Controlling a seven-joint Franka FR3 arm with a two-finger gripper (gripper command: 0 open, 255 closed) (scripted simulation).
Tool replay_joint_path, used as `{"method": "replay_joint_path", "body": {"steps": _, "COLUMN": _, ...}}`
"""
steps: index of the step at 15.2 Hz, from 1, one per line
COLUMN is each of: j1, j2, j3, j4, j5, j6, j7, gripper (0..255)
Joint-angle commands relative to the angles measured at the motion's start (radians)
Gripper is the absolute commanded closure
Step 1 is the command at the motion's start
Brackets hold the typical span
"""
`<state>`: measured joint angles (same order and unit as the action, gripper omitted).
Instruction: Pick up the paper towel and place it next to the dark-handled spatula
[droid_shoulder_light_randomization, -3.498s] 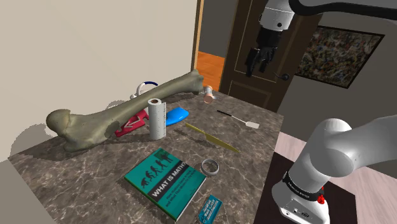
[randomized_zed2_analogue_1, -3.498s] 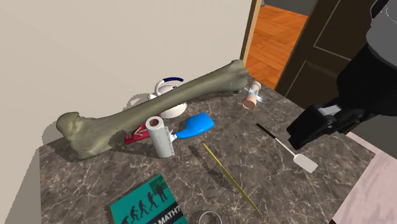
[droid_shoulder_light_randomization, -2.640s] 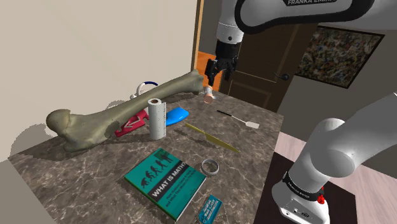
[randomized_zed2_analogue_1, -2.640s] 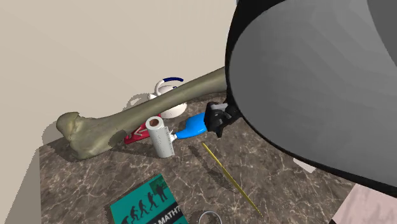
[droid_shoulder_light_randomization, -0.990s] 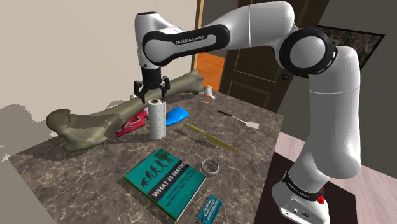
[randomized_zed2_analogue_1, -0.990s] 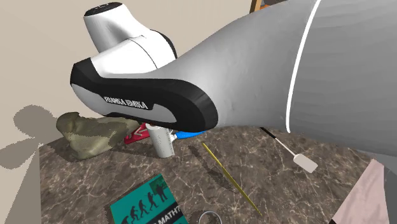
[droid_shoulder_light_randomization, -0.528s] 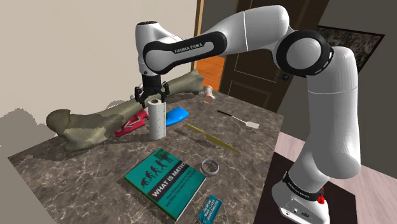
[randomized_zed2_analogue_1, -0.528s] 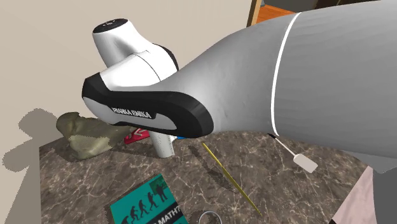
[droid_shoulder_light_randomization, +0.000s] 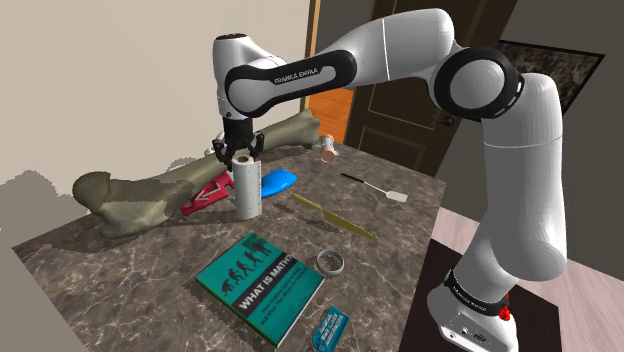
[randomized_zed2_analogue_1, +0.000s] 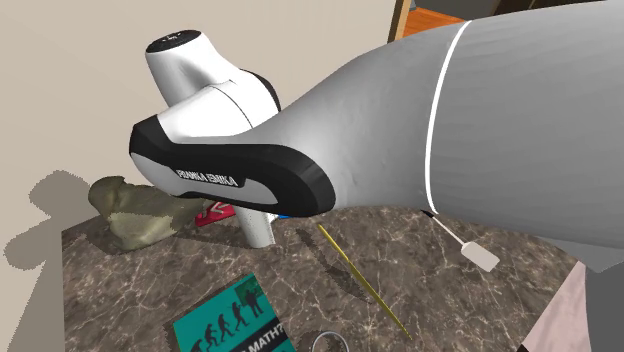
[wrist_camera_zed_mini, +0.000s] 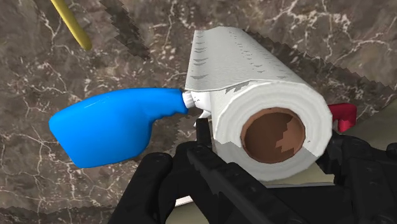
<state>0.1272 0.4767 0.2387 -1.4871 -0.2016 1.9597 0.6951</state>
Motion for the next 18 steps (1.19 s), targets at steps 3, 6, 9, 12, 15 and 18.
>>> {"method": "replay_joint_path", "body": {"steps": 3, "j1": 0.000, "j2": 0.000, "j3": 0.000, "j4": -0.001, "j5": 0.000, "j6": 0.000, "j7": 0.000, "gripper": 255}}
{"method": "replay_joint_path", "body": {"steps": 6, "j1": 0.000, "j2": 0.001, "j3": 0.000, "j4": 0.000, "j5": 0.000, "j6": 0.000, "j7": 0.000, "gripper": 255}}
{"method": "replay_joint_path", "body": {"steps": 9, "j1": 0.000, "j2": -0.003, "j3": 0.000, "j4": 0.008, "j5": 0.001, "j6": -0.012, "j7": -0.002, "gripper": 255}}
{"method": "replay_joint_path", "body": {"steps": 12, "j1": 0.001, "j2": -0.011, "j3": 0.002, "j4": 0.036, "j5": 0.005, "j6": -0.047, "j7": -0.007, "gripper": 255}}
{"method": "replay_joint_path", "body": {"steps": 15, "j1": 0.002, "j2": -0.018, "j3": 0.004, "j4": 0.066, "j5": 0.008, "j6": -0.084, "j7": -0.011, "gripper": 255}}
{"method": "replay_joint_path", "body": {"steps": 18, "j1": 0.004, "j2": -0.022, "j3": 0.005, "j4": 0.100, "j5": 0.011, "j6": -0.122, "j7": -0.016, "gripper": 255}}
